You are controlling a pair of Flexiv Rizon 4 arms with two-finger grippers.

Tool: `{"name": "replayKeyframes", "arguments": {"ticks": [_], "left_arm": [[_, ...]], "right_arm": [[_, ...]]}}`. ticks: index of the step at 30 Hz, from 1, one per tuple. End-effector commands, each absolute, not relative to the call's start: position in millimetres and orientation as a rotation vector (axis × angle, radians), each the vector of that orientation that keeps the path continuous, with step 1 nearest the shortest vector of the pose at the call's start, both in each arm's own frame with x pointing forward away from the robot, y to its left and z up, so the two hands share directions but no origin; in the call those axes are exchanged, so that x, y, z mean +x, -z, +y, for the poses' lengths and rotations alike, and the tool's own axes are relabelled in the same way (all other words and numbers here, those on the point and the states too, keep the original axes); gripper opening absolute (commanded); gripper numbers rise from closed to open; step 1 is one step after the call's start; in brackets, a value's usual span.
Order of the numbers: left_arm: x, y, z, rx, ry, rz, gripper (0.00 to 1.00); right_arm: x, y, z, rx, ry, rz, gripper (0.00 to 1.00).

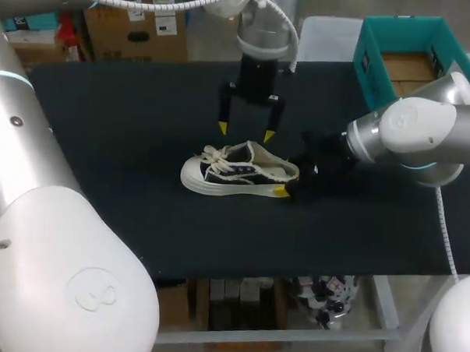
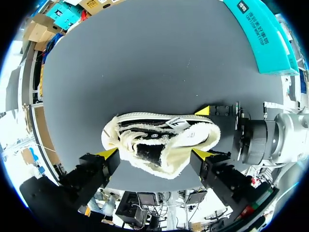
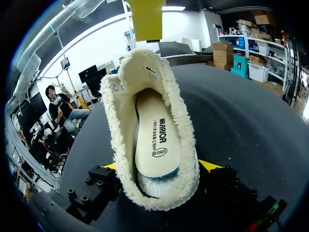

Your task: Open the shoe tongue, take the insole out of the shoe, put the insole back into the shoe, and pack the shoe into the shoebox

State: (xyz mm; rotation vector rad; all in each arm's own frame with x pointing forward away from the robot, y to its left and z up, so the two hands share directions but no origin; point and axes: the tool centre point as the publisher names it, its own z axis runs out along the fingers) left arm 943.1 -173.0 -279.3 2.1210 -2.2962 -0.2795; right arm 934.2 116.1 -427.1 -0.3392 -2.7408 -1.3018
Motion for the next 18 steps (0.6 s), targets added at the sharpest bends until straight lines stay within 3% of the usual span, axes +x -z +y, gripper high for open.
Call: {"name": "replayKeyframes", "arguments": {"ticks": [1, 7, 18], "left_arm": [[937.5, 283.4, -175.7, 2.132, 0.363, -2.323, 0.93], [929.2, 290.4, -173.2, 2.146, 0.391, -2.325, 0.79], [927.7, 303.7, -172.8, 2.204, 0.410, -2.307, 0.78]], "right_arm": [[935.7, 433.6, 115.6, -0.338, 1.305, -2.738, 0.00], [935.7, 433.6, 115.6, -0.338, 1.305, -2.738, 0.00], [935.7, 433.6, 115.6, -0.338, 1.305, -2.738, 0.00]]}}
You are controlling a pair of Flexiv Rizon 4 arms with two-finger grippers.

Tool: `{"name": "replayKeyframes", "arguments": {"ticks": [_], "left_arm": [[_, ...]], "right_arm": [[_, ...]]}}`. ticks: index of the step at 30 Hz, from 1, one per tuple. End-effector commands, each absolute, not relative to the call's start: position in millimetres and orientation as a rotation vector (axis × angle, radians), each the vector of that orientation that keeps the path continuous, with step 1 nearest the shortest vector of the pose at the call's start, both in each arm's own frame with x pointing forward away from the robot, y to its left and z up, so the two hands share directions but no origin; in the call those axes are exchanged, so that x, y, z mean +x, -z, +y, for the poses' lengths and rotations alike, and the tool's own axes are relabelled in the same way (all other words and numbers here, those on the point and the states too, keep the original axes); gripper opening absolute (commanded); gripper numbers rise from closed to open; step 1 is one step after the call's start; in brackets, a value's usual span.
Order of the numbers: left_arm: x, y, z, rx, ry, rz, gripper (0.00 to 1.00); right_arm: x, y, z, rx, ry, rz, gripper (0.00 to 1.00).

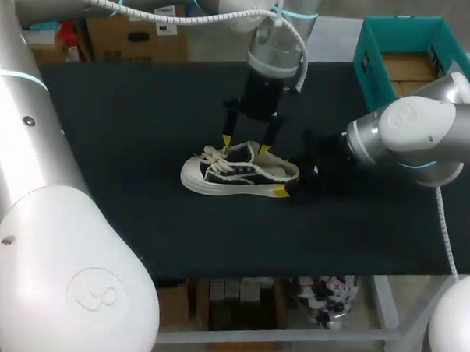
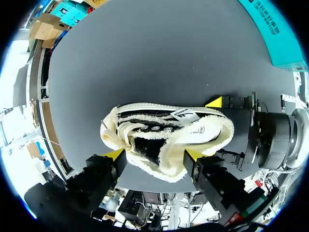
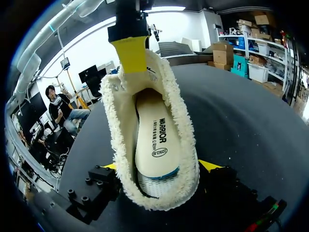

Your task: Open the shoe tongue, take the insole out of the shoe, put the insole back into the shoe, and pack the shoe into the shoebox

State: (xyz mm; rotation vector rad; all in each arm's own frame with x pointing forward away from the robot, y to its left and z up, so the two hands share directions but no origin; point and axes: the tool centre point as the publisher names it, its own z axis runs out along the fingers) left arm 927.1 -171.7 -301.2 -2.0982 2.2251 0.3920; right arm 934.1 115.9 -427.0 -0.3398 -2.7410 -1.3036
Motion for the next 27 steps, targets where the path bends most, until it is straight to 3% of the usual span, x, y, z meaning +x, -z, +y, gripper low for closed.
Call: {"name": "replayKeyframes", "arguments": {"ticks": [1, 5, 7, 8, 9, 10, 11, 27], "left_arm": [[928.7, 305.2, -172.5, -2.102, -0.390, 2.196, 0.79], [932.9, 309.0, -171.2, -2.116, -0.386, 2.174, 0.78], [933.8, 309.6, -170.5, -2.122, -0.381, 2.170, 0.64], [933.6, 309.9, -170.0, -2.124, -0.378, 2.170, 0.48], [932.7, 310.0, -169.6, -2.124, -0.375, 2.169, 0.40], [931.7, 309.9, -169.4, -2.122, -0.370, 2.172, 0.24], [930.8, 309.7, -169.4, -2.117, -0.360, 2.171, 0.03], [916.9, 299.8, -155.4, -2.123, -0.206, 2.180, 0.00]], "right_arm": [[935.7, 433.6, 115.6, -0.338, 1.305, -2.738, 0.00], [935.7, 433.6, 115.6, -0.338, 1.305, -2.738, 0.00], [935.7, 433.6, 115.6, -0.338, 1.305, -2.738, 0.00], [935.7, 433.6, 115.6, -0.338, 1.305, -2.738, 0.00], [935.7, 433.6, 115.6, -0.338, 1.305, -2.738, 0.00], [935.7, 433.6, 115.6, -0.338, 1.305, -2.738, 0.00], [935.7, 433.6, 115.6, -0.338, 1.305, -2.738, 0.00], [935.7, 433.6, 115.6, -0.338, 1.305, -2.738, 0.00]]}}
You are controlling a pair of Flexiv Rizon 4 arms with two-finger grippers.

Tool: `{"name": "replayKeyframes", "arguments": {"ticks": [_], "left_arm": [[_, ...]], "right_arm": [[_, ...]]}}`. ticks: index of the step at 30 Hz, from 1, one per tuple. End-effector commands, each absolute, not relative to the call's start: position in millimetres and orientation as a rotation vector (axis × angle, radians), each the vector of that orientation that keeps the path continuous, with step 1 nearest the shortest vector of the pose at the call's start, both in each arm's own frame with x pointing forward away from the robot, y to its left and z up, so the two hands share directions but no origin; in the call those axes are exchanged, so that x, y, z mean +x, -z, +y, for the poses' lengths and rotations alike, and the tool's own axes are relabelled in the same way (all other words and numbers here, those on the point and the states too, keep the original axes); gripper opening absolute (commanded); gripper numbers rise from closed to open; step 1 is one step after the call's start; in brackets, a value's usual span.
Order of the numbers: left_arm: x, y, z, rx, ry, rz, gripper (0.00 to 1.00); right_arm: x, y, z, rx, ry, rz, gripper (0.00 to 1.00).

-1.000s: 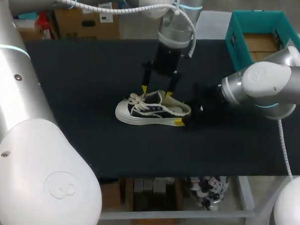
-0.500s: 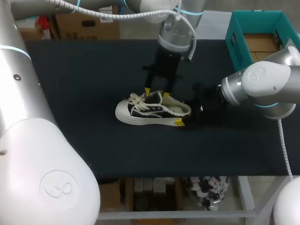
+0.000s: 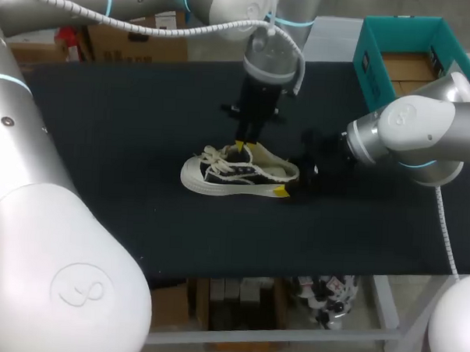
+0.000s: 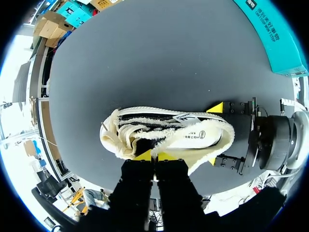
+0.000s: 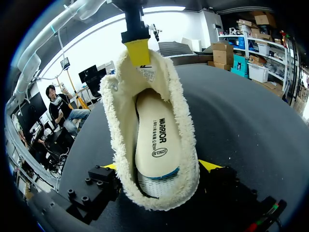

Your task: Open the shoe tongue, take the insole out of the shoe, put the insole back into the shoe, and pack the shoe into the shoebox

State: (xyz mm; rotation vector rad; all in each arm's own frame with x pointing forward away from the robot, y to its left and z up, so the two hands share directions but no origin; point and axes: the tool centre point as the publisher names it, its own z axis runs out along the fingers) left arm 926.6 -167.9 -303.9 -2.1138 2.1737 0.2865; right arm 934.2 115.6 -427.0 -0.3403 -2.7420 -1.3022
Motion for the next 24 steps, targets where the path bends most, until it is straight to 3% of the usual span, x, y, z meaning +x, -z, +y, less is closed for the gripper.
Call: {"name": "replayKeyframes", "arguments": {"ticks": [1, 24], "left_arm": [[916.4, 299.1, -152.2, -2.129, -0.188, 2.191, 0.00], [910.5, 304.0, -49.4, -2.092, 0.568, 2.447, 0.00]], "right_arm": [[935.7, 433.6, 115.6, -0.338, 1.305, -2.738, 0.00], [935.7, 433.6, 115.6, -0.338, 1.305, -2.738, 0.00]]}}
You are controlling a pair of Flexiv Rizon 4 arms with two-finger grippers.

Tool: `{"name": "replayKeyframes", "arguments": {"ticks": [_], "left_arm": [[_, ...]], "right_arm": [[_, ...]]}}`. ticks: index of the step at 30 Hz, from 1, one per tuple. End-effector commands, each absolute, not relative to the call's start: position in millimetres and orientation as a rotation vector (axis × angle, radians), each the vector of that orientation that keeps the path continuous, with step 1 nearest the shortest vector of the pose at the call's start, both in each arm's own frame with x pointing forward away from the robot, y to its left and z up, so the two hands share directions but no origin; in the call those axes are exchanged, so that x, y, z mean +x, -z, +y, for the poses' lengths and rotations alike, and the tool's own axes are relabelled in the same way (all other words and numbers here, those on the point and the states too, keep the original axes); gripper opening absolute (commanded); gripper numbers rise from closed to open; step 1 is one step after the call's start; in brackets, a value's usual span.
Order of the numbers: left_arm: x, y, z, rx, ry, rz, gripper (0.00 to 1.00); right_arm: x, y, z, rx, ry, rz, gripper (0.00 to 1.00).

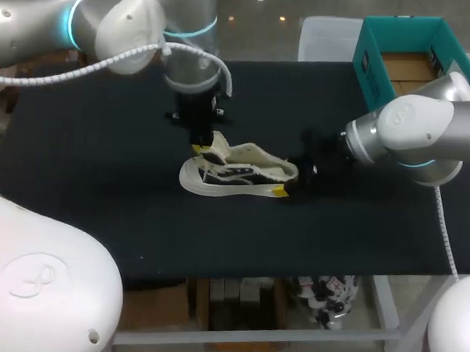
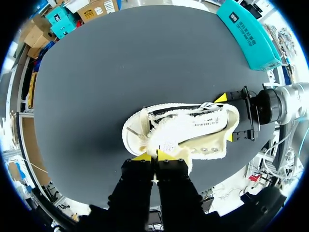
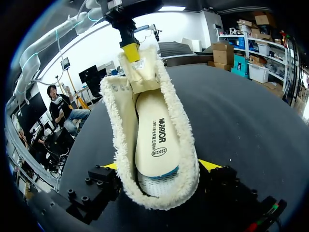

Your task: Open the shoe tongue, take the insole out of the shoe, put the insole back into the shoe, and pack the shoe into the shoebox

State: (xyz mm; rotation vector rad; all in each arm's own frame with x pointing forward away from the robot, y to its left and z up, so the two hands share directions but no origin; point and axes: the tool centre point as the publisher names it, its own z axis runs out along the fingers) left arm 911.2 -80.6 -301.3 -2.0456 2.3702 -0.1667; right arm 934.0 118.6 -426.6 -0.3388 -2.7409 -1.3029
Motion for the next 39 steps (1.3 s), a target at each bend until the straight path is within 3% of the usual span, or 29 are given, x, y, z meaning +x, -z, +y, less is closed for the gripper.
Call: {"name": "replayKeyframes", "arguments": {"ticks": [1, 10, 11, 13, 15, 16, 18, 19, 26, 27, 28, 39], "left_arm": [[912.6, 305.1, -48.4, -2.101, 0.574, 2.444, 0.00], [930.6, 303.0, -56.8, -2.077, 0.547, 2.544, 0.00], [932.0, 300.4, -59.8, -2.061, 0.547, 2.569, 0.05], [934.0, 294.1, -66.1, -2.018, 0.542, 2.607, 0.37], [935.3, 286.7, -73.3, -1.966, 0.526, 2.645, 0.48], [936.4, 281.3, -77.9, -1.943, 0.523, 2.646, 0.71], [937.7, 272.0, -84.2, -1.894, 0.514, 2.685, 0.72], [937.8, 267.6, -87.7, -1.872, 0.507, 2.689, 0.71], [935.6, 237.3, -112.0, -1.538, 0.442, 2.857, 0.42], [936.3, 234.8, -115.7, -1.474, 0.431, 2.877, 0.30], [937.4, 233.4, -118.7, -1.434, 0.446, 2.886, 0.01], [940.2, 221.4, -136.4, -0.543, 0.448, 3.092, 0.00]], "right_arm": [[935.7, 433.6, 115.6, -0.338, 1.305, -2.738, 0.00], [935.7, 433.6, 115.6, -0.338, 1.305, -2.738, 0.00], [935.7, 433.6, 115.6, -0.338, 1.305, -2.738, 0.00], [935.7, 433.6, 115.6, -0.338, 1.305, -2.738, 0.00], [935.7, 433.6, 115.6, -0.338, 1.305, -2.738, 0.00], [935.7, 433.6, 115.6, -0.338, 1.305, -2.738, 0.00], [935.7, 433.6, 115.6, -0.338, 1.305, -2.738, 0.00], [935.7, 433.6, 115.6, -0.338, 1.305, -2.738, 0.00], [935.7, 433.6, 115.6, -0.338, 1.305, -2.738, 0.00], [935.7, 433.6, 115.6, -0.338, 1.305, -2.738, 0.00], [935.7, 433.6, 115.6, -0.338, 1.305, -2.738, 0.00], [935.7, 433.6, 115.6, -0.338, 1.305, -2.738, 0.00]]}}
